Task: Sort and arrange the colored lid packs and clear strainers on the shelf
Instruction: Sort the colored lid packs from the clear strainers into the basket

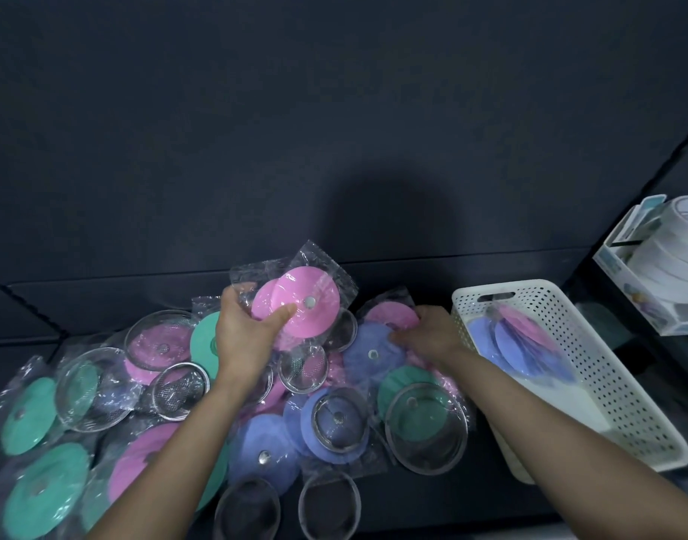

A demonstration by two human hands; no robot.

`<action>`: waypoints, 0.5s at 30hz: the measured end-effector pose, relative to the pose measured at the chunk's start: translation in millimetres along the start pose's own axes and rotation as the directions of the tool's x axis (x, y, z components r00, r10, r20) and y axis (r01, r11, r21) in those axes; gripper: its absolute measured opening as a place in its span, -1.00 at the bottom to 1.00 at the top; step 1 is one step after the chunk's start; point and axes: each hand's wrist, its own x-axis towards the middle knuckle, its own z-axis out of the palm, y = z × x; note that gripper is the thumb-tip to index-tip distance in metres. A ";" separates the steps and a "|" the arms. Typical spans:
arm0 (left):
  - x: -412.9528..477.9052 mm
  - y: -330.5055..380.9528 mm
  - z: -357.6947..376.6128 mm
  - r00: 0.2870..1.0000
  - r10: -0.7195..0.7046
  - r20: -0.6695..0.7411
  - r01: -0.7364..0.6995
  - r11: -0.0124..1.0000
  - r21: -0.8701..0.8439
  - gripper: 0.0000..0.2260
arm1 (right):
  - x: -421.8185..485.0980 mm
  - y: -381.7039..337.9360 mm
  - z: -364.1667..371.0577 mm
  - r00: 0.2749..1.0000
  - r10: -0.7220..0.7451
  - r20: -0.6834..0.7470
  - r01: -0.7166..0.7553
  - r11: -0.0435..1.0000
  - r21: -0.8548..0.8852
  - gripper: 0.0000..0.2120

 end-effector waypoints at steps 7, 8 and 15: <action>-11.3 7.7 1.6 1.000 0.031 -0.002 -0.031 0.999 -0.031 -0.53 | -11.7 -20.2 -12.8 0.945 -0.150 -0.289 0.182 0.980 0.085 -0.76; -13.5 10.0 1.9 0.999 0.039 -0.006 -0.039 0.999 -0.030 -0.54 | -15.2 -23.4 -15.3 0.936 -0.157 -0.316 0.202 0.973 0.114 -0.76; -27.5 27.9 1.2 0.999 0.049 0.020 -0.049 0.999 -0.022 -0.54 | -39.2 -32.0 -29.9 0.879 -0.187 -0.438 0.304 0.928 0.214 -0.78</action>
